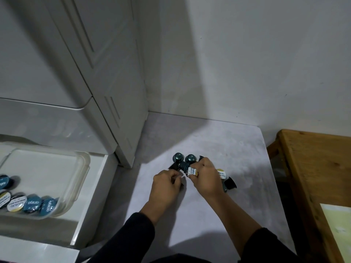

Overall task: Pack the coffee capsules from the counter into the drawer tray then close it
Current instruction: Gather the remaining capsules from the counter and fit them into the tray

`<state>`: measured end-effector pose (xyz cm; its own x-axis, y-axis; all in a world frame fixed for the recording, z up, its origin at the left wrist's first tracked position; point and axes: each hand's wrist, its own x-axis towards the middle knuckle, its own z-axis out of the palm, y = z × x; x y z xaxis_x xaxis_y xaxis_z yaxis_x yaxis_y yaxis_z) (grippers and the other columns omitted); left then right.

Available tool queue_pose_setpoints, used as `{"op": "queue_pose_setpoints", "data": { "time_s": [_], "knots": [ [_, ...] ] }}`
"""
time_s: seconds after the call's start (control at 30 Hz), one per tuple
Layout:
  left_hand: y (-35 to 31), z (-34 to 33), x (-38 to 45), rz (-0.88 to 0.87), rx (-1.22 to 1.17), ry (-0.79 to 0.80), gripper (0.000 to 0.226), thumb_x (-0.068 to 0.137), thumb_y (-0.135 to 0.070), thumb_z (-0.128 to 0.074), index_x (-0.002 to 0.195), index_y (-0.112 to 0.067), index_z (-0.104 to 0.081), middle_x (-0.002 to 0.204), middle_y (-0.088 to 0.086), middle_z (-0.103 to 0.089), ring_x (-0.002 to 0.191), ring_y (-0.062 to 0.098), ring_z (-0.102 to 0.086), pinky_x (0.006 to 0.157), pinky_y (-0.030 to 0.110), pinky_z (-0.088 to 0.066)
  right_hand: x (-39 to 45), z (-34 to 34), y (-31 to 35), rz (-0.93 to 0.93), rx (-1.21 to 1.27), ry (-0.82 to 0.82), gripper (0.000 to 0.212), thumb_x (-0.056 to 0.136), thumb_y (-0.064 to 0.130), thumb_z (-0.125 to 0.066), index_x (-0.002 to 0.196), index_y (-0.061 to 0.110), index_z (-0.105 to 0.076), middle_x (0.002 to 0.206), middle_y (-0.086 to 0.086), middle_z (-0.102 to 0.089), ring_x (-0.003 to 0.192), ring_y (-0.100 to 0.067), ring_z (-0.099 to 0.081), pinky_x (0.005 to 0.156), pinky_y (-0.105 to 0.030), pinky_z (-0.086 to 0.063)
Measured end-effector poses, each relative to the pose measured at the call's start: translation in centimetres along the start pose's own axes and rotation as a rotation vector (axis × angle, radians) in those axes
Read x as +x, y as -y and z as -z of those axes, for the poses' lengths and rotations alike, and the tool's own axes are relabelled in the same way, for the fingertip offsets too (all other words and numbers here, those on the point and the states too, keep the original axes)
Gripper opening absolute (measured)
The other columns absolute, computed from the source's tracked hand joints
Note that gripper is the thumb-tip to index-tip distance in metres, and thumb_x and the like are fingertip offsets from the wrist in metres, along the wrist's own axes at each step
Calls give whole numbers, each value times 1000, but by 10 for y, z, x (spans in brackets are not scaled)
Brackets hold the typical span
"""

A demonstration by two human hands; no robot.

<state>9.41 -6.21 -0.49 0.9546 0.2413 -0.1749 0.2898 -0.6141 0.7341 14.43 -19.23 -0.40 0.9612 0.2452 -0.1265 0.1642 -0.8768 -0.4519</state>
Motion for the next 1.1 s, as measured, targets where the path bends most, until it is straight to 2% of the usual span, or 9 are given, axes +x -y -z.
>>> {"op": "queue_pose_setpoints", "data": {
  "time_s": [0.13, 0.2, 0.43, 0.6, 0.67, 0.8, 0.93, 1.0, 1.1],
  "knots": [
    [6, -3, -4, 28, 23, 66, 33, 75, -39, -70, 105, -24, -70, 103, -2, -65, 95, 13, -61, 79, 15, -40, -1, -2, -1, -15, 55, -4, 34, 82, 15, -65, 116, 8, -61, 122, -11, -50, 103, -26, -57, 92, -30, -44],
    [7, -3, -4, 29, 38, 119, 38, 72, -37, -74, 108, -25, -68, 107, -2, -63, 99, 13, -60, 83, 16, -41, -2, -3, -1, -22, 79, -3, 33, 82, 13, -66, 114, 7, -62, 122, -12, -50, 101, -26, -58, 89, -26, -42],
    [5, 4, -6, -16, 16, 119, 20, 77, -13, -66, 92, -25, -70, 88, -6, -66, 79, 4, -55, 65, 3, -35, -1, -5, 0, -70, 182, -25, 29, 78, 8, -70, 107, 6, -67, 117, -13, -52, 90, -26, -62, 88, -30, -49],
    [8, 8, -9, 41, -104, 91, 24, 74, 5, -62, 79, -16, -72, 71, -10, -64, 73, 6, -62, 72, 2, -42, -1, -5, 2, -138, 257, -50, 25, 75, 3, -72, 99, 7, -71, 109, -15, -60, 84, -25, -66, 76, -20, -44],
    [9, 9, -10, 100, -156, 88, 19, 74, 3, -68, 84, -11, -73, 74, -6, -66, 71, 6, -63, 77, 8, -48, -1, -3, 2, -154, 291, -57, 23, 75, 2, -71, 97, 7, -72, 101, -16, -69, 83, -22, -66, 74, -17, -44],
    [13, 8, -13, 171, -222, 47, 16, 69, -9, -78, 84, -9, -74, 85, -4, -69, 74, 5, -61, 62, -3, -39, -4, 0, 5, -169, 359, -54, 19, 80, 0, -64, 97, 4, -72, 97, -15, -72, 81, -15, -62, 71, -16, -42],
    [18, 10, -15, 201, -228, -7, 16, 79, -3, -67, 88, -14, -75, 92, 1, -74, 81, 8, -62, 76, 8, -45, -4, 1, 8, -183, 388, -78, 17, 84, 1, -59, 92, 5, -74, 96, -14, -73, 88, -22, -67, 73, -16, -44],
    [17, 13, -16, 212, -255, -19, 20, 81, -2, -63, 88, -16, -76, 92, 2, -74, 85, 9, -64, 84, 17, -47, -4, 5, 10, -200, 403, -74, 18, 85, 1, -58, 92, 6, -74, 94, -13, -74, 82, -17, -65, 64, -2, -40],
    [13, 22, -15, 212, -311, -37, 24, 83, -1, -60, 86, -18, -76, 88, 0, -73, 86, 9, -64, 86, 19, -47, -4, 15, 18, -230, 485, -74, 20, 86, -3, -55, 91, 4, -74, 86, -14, -72, 64, -7, -61, 51, 1, -40]
  ]
}}
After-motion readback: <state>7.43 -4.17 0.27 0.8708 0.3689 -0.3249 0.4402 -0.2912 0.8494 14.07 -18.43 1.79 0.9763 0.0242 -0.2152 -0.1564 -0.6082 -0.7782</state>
